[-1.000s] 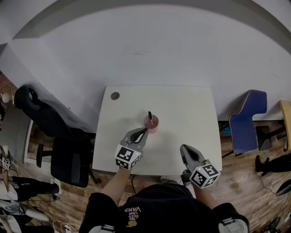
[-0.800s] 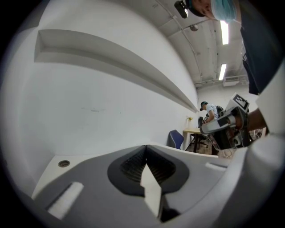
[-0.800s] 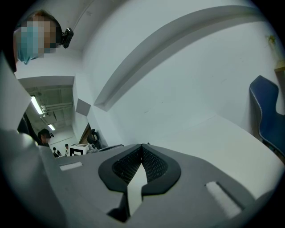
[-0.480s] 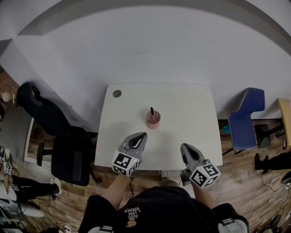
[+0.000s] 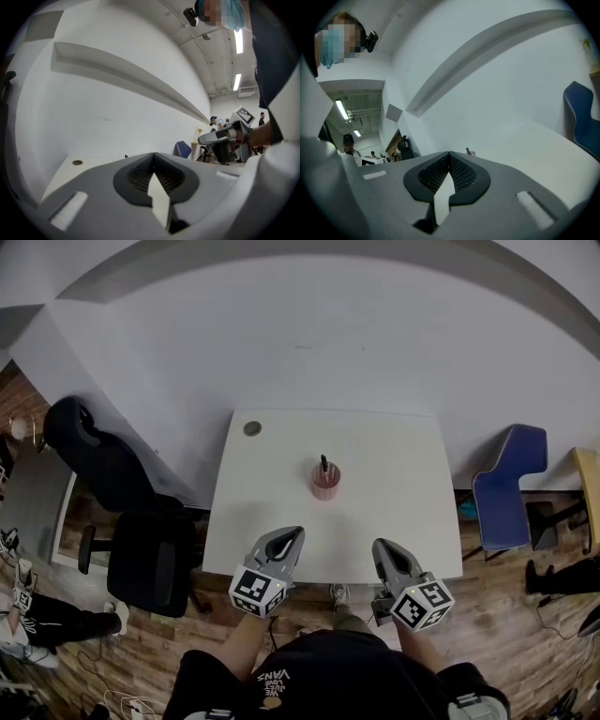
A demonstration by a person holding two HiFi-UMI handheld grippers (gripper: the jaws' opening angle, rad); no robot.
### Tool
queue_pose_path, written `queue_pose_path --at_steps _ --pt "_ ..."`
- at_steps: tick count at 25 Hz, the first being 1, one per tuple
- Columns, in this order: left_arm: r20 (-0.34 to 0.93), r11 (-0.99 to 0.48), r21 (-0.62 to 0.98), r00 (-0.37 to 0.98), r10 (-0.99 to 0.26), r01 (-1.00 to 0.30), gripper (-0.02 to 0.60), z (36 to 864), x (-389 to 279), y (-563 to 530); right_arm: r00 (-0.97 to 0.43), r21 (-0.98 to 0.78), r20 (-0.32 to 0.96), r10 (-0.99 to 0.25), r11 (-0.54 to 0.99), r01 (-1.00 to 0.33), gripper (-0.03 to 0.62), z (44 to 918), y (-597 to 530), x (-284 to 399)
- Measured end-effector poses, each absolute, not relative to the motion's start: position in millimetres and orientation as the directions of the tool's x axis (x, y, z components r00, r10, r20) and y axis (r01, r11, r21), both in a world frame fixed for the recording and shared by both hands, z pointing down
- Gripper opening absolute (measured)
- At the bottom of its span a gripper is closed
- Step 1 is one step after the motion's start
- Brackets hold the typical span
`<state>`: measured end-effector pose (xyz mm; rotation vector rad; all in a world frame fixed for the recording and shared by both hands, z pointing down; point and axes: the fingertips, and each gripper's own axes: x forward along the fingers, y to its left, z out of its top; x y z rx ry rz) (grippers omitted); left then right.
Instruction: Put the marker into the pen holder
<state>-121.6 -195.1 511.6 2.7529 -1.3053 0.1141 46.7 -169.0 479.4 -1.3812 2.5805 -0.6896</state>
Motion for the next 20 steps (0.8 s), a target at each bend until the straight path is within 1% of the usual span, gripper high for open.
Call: queue_pose_path --at_steps 9,20 --pt "0.087 -0.605 0.06 0.608 -0.789 -0.794 0.053 501.4 -138.9 -152.2 -0.575 -0.456 0.103 -0.812 0.475 -0.753 0.002 484.4 -131.5 30.0" --pt "0.081 -0.611 0.054 0.614 -0.786 -0.79 0.053 498.9 -153.1 -99.2 -0.558 -0.449 0.101 -0.823 0.463 -0.764 0.002 484.3 -91.4 19.2"
